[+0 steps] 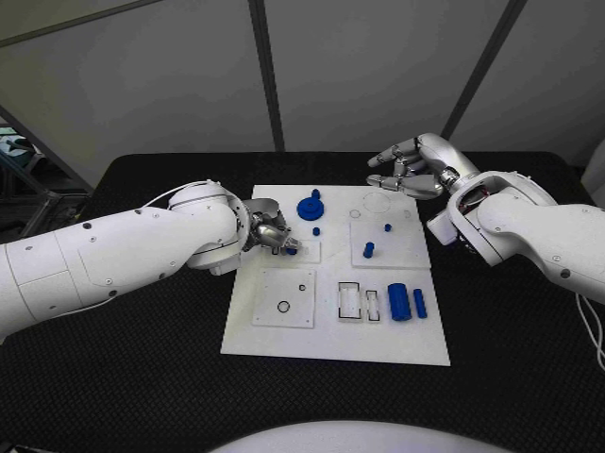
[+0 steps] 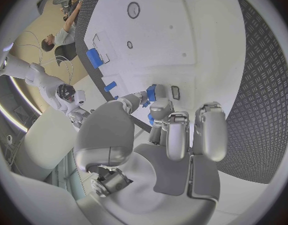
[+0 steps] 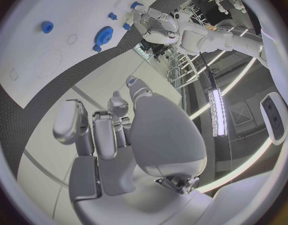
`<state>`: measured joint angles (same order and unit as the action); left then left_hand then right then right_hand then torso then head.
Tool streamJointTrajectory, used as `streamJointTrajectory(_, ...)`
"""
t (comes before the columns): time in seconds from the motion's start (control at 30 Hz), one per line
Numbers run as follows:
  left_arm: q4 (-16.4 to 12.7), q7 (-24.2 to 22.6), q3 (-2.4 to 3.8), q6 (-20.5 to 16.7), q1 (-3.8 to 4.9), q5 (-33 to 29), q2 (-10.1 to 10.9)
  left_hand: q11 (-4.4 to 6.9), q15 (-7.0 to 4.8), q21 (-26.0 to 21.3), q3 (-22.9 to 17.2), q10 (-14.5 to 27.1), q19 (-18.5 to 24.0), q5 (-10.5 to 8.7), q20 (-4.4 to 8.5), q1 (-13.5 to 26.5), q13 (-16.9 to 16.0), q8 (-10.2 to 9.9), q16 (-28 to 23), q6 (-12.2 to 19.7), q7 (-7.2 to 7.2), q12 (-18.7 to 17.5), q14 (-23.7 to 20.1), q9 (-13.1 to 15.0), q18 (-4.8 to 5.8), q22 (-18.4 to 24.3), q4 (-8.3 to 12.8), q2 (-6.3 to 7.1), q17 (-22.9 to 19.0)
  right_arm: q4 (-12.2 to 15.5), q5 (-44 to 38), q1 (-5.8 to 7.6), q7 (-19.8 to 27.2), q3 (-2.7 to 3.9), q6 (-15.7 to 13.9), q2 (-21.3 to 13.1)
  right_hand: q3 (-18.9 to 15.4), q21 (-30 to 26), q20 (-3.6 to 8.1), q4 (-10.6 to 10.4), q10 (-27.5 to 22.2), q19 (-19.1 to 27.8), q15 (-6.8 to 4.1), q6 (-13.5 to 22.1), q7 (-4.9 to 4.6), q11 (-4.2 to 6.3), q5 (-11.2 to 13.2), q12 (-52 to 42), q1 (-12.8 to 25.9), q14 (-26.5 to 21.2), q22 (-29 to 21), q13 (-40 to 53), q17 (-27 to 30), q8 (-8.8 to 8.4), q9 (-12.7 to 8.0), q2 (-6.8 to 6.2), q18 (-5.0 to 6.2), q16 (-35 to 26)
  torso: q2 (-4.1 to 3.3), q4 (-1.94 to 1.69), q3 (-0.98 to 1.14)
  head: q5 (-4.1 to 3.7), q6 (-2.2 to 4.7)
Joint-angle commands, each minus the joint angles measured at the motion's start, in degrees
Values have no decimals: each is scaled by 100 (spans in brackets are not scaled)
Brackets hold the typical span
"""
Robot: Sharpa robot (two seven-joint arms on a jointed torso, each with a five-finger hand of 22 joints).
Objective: Assemble the parts on the task board
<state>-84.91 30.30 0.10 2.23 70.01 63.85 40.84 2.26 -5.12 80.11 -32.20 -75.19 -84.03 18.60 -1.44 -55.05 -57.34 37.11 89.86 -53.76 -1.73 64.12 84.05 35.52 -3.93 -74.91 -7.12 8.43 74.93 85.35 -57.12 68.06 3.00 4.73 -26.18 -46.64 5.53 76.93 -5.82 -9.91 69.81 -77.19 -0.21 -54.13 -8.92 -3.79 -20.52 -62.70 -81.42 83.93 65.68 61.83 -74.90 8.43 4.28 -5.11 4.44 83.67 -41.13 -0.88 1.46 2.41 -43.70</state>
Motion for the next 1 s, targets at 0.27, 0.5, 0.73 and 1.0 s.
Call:
streamJointTrajectory(0.27, 22, 39, 1, -70, 4, 21, -5, -12, -18, 31, 354, -66, -116, -14, 41, 206, -32, -39, 14, -81, -3, 53, 595, -30, 117, -324, -191, -37, 1507, 10, -14, 9, 24, 3, -10, -2, -11, -24, 19, -37, 8, 29, -30, 47, 0, -3, -29, 40, 81, 323, -10, -11, -370, 32, -8, -2, 59, -27, 0, 0, -1, 1, 3)
streamJointTrajectory(0.5, 24, 41, 1, -99, 4, 21, -2, -12, -18, 33, 648, -71, -122, -11, 41, 280, -43, -38, 14, -103, -3, 71, 595, -40, 119, -342, -319, -32, 1507, 7, -14, 9, 21, 3, -8, -2, -12, -22, 19, -39, 10, 26, -30, 48, 0, -3, -29, 38, 84, 327, -6, -9, -387, 32, -8, -2, 58, -18, -2, 1, -1, -3, 2)
streamJointTrajectory(0.73, 21, 42, 1, -117, 4, 21, 2, -13, -17, 30, 888, -69, -123, -13, 41, 289, -45, -42, 14, -112, -3, 76, 595, -50, 119, -351, -408, -48, 1507, 3, -14, 9, 22, 3, -8, 1, -16, -23, 19, -46, 8, 26, -30, 50, 0, -3, -30, 41, 93, 328, -7, -15, -385, 32, -9, -2, 58, -19, 1, -2, -2, -5, -6)
streamJointTrajectory(1.0, -24, 44, 6, -144, 3, 22, 33, -13, -17, 17, 967, -65, -118, -13, 41, 277, -39, -45, 14, -110, -2, 73, 595, -53, 116, -340, -431, -52, 1507, -7, -14, 9, 28, 3, -9, 1, -21, -25, 20, -53, 11, 24, -30, 51, 0, -4, -30, 39, 104, 328, -8, -15, -382, 33, -9, -2, 58, -21, 1, 2, -7, 0, -1)
